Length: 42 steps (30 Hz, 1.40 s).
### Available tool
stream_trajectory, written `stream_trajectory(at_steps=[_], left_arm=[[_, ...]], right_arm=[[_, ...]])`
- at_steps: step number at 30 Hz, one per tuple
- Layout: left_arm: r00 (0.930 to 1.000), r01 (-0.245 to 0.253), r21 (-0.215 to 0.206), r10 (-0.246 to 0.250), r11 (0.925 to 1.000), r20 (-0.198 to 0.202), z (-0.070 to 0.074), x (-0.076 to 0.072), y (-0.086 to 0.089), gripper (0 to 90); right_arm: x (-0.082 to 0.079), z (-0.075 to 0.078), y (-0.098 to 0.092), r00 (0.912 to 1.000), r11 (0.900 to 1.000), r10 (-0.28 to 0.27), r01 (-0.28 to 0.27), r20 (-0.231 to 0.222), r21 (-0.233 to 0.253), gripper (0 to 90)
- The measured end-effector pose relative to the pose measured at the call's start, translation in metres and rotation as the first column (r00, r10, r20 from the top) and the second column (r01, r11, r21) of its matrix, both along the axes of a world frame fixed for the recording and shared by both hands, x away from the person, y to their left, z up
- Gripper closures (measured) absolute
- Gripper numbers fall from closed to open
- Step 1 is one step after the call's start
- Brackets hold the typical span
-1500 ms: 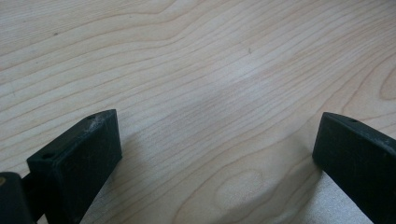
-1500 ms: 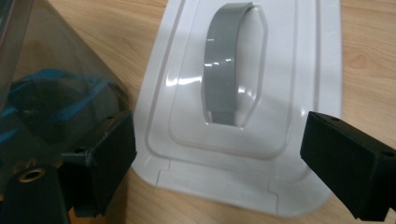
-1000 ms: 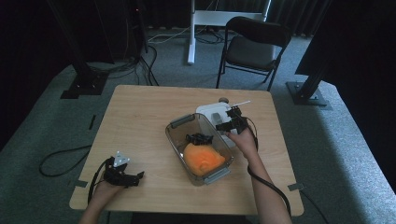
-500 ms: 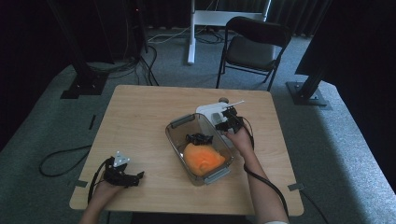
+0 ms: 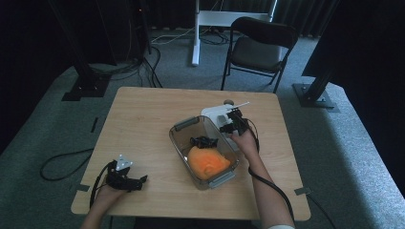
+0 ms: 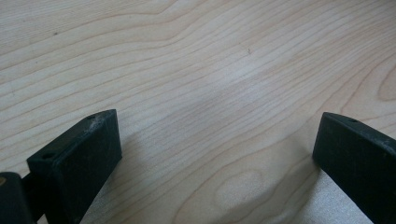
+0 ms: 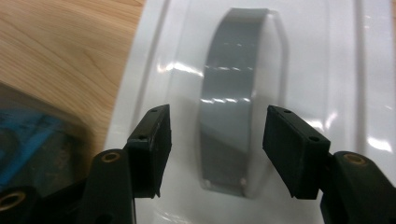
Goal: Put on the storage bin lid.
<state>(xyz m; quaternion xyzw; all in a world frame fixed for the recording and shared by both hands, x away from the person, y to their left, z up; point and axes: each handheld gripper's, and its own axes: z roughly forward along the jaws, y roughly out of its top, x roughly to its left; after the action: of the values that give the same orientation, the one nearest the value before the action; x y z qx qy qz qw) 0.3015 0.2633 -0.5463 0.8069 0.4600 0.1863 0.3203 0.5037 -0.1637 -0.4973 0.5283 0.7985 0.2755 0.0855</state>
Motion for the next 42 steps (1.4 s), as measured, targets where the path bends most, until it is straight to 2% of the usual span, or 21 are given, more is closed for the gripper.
stream_trajectory(at_steps=[4, 7, 10, 11, 18, 24, 28, 42], left_arm=[[1.0, 0.001, -0.001, -0.001, 1.0, -0.001, 0.0, 0.0, 0.0, 1.6], [1.0, 0.002, 0.0, -0.002, 1.0, -0.001, 0.0, 0.0, 0.0, 1.6], [1.0, 0.001, 0.001, -0.001, 1.0, 0.0, 0.0, 0.0, 0.0, 1.6], [1.0, 0.001, 0.001, -0.001, 1.0, 0.0, 0.0, 0.0, 0.0, 1.6], [1.0, 0.003, 0.003, -0.003, 1.0, 0.0, 0.0, 0.0, 0.0, 1.6], [1.0, 0.003, 0.004, -0.003, 1.0, 0.001, 0.0, 0.0, 0.0, 1.6], [1.0, 0.002, 0.005, -0.002, 1.0, 0.001, 0.0, 0.0, 0.0, 1.6], [1.0, 0.002, 0.009, -0.002, 1.0, 0.002, 0.0, 0.0, -0.001, 1.6]], right_arm=[[0.004, -0.004, 0.004, 1.0, 0.999, -0.007, 0.007, 0.003, -0.033, 44.7], [0.005, -0.005, 0.004, 0.9999, 0.999, -0.014, 0.014, 0.005, -0.034, 50.0], [0.006, -0.007, 0.004, 1.0, 0.999, -0.008, 0.007, -0.006, -0.038, 64.5], [0.005, -0.008, 0.004, 1.0, 0.999, -0.003, 0.003, -0.005, -0.043, 66.3], [0.003, -0.007, 0.002, 0.9999, 0.999, 0.013, -0.013, -0.009, -0.041, 67.1], [-0.002, 0.002, -0.008, 0.9999, 1.0, 0.012, -0.012, 0.0, -0.021, 67.3], [-0.005, 0.006, -0.014, 0.9999, 1.0, 0.014, -0.014, 0.006, -0.026, 67.3], [-0.033, 0.041, -0.047, 0.9969, 1.0, 0.006, -0.006, 0.079, 0.003, 67.4]])
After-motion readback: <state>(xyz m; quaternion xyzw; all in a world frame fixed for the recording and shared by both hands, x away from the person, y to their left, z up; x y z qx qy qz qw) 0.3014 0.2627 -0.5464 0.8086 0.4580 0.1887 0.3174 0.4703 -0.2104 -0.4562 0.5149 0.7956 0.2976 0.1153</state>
